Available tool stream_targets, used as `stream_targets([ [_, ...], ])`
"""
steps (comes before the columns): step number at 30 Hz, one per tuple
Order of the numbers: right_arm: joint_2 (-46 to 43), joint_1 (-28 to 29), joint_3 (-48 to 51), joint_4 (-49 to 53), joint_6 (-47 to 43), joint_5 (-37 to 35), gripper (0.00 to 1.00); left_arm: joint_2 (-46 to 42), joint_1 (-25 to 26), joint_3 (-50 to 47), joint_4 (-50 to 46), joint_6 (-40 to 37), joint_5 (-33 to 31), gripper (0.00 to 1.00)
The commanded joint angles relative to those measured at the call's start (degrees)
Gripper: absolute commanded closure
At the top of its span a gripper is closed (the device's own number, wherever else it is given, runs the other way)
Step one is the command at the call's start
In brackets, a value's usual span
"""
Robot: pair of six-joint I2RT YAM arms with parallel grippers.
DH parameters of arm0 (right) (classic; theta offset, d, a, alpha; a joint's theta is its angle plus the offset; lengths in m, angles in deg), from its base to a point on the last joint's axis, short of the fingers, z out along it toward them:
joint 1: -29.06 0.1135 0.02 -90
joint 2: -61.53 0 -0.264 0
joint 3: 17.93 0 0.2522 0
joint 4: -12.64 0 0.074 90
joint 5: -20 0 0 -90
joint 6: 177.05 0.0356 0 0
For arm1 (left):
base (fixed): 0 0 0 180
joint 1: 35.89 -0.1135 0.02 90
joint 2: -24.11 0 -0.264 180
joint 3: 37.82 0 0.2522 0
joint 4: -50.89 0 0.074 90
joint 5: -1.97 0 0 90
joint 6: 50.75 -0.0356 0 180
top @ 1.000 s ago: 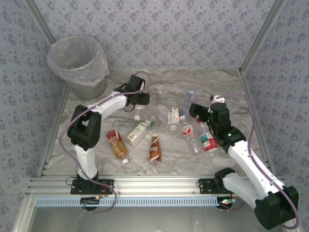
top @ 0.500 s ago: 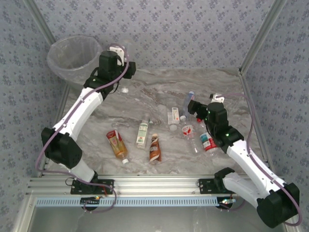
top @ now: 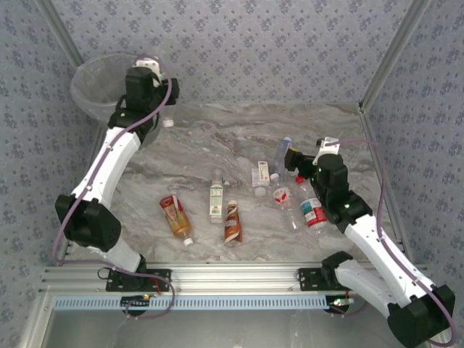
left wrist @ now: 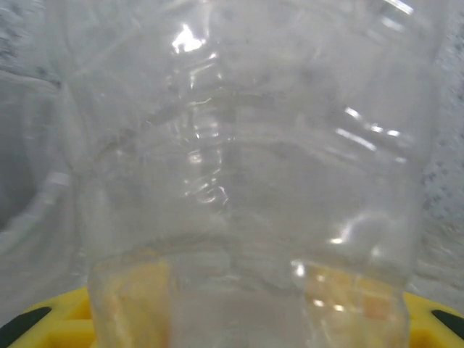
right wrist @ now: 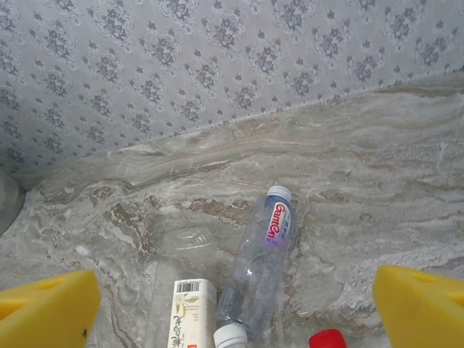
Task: Put the plastic bottles in the bin
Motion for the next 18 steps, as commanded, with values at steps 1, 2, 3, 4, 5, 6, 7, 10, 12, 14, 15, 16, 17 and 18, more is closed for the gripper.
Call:
stream_targets([
  [1,-0.35,0.00,-0.45,0.85,-3.55,1.04,0.01,1.40,-2.68,5.30,2.24,-0.28,0.53,0.57],
  [2,-0.33,-0.03,-0.25,0.75,-3.64,1.27,0.01,1.96,-3.54,6.39,2.16,-0.33,1.44,0.57],
  [3,-0.31,-0.03,0.01,0.54,-3.52,1.34,0.01,2.74,-4.53,7.77,2.11,-0.55,2.28,0.57],
  [4,-0.32,-0.02,0.67,-0.02,-3.28,1.21,0.01,3.60,-5.37,9.27,1.86,-1.04,2.96,0.57],
  [5,-0.40,0.03,1.23,-0.96,-3.02,1.10,0.01,4.33,-6.07,10.74,1.72,-1.56,3.22,0.57],
  [6,-0.32,0.00,2.18,-2.17,-2.54,0.83,0.01,5.17,-6.79,12.38,1.58,-2.46,3.27,0.57],
  [7,-0.26,0.03,2.79,-3.05,-2.09,0.63,0.01,6.18,-7.44,14.21,1.41,-3.62,3.29,0.57],
  [10,0.50,-0.02,3.82,-5.16,-1.11,0.86,0.01,9.28,-9.05,19.57,0.89,-6.90,2.50,0.56],
  [12,1.28,0.02,3.36,-5.16,-1.50,1.20,0.01,11.74,-9.64,22.59,-0.11,-8.83,-0.63,0.56],
  [14,1.96,0.00,2.50,-4.19,-2.24,0.81,0.01,14.49,-10.40,26.06,-1.27,-10.28,-2.27,0.56],
  [15,2.30,0.03,2.15,-3.49,-2.60,0.36,0.01,16.07,-11.04,27.73,-1.79,-10.68,-2.94,0.56],
  [16,2.53,0.03,1.83,-3.21,-2.91,-0.17,0.01,17.66,-11.61,29.72,-2.48,-10.78,-3.71,0.56],
  [17,2.56,0.02,1.76,-3.14,-3.16,-0.71,0.01,19.54,-12.30,31.95,-3.63,-10.52,-3.73,0.56],
  [18,2.64,-0.04,1.86,-3.21,-3.23,-1.18,0.01,21.20,-12.94,34.29,-5.57,-10.06,-3.37,0.56],
])
